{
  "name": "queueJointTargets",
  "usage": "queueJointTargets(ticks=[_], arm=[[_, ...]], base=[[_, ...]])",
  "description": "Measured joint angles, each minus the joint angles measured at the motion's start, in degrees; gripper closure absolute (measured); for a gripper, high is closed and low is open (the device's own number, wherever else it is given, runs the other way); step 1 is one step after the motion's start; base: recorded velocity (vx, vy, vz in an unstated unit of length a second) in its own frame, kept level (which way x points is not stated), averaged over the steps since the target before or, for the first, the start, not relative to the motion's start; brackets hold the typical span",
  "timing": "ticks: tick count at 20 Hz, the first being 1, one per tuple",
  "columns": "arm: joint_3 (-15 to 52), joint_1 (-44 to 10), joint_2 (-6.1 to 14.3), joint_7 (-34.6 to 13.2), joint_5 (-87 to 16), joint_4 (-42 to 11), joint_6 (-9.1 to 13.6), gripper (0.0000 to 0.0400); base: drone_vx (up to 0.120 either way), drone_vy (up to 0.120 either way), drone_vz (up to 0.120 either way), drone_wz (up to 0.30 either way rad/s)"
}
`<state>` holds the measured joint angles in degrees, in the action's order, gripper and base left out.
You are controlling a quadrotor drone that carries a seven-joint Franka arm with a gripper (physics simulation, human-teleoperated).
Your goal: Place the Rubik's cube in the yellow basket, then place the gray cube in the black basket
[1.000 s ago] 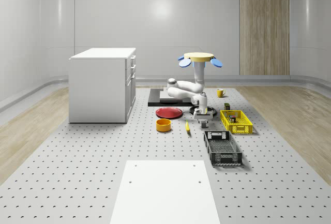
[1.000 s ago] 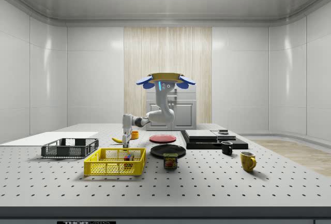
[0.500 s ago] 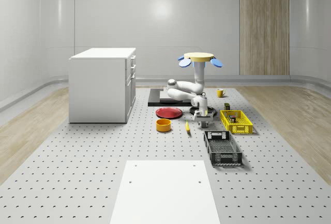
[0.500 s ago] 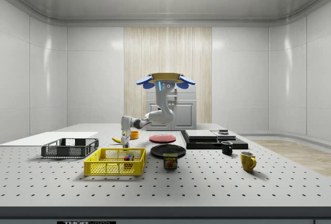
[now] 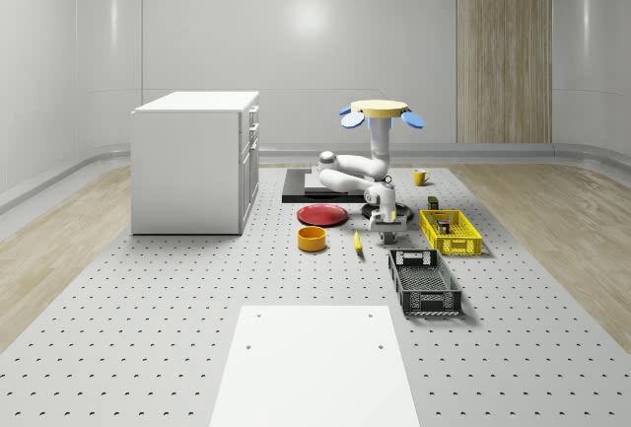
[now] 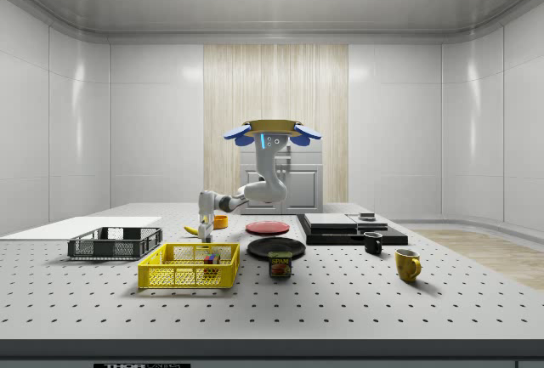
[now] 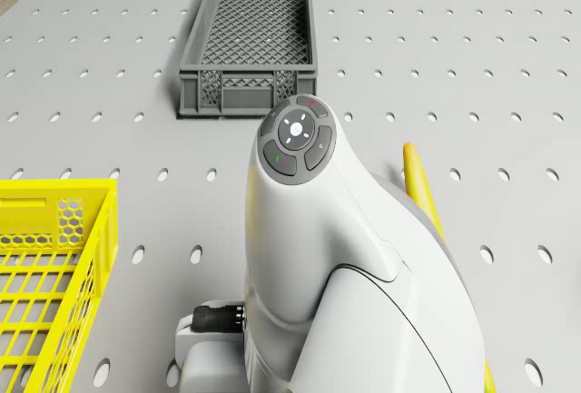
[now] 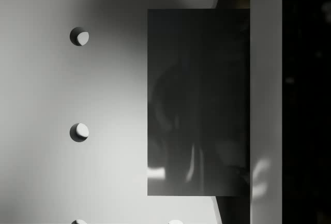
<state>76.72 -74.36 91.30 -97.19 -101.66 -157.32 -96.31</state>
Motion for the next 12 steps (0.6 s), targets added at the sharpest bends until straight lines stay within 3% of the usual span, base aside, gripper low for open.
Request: queueJointTargets(ticks=[10,12], arm=[[1.8,0.3,-0.1,0.1,1.6,-0.4,0.8,0.0149],[3.2,0.5,0.0,0.1,2.9,-0.6,1.3,0.0149]], base=[[0.0,0.0,0.0,0.0],[0.0,0.0,0.12,0.0]])
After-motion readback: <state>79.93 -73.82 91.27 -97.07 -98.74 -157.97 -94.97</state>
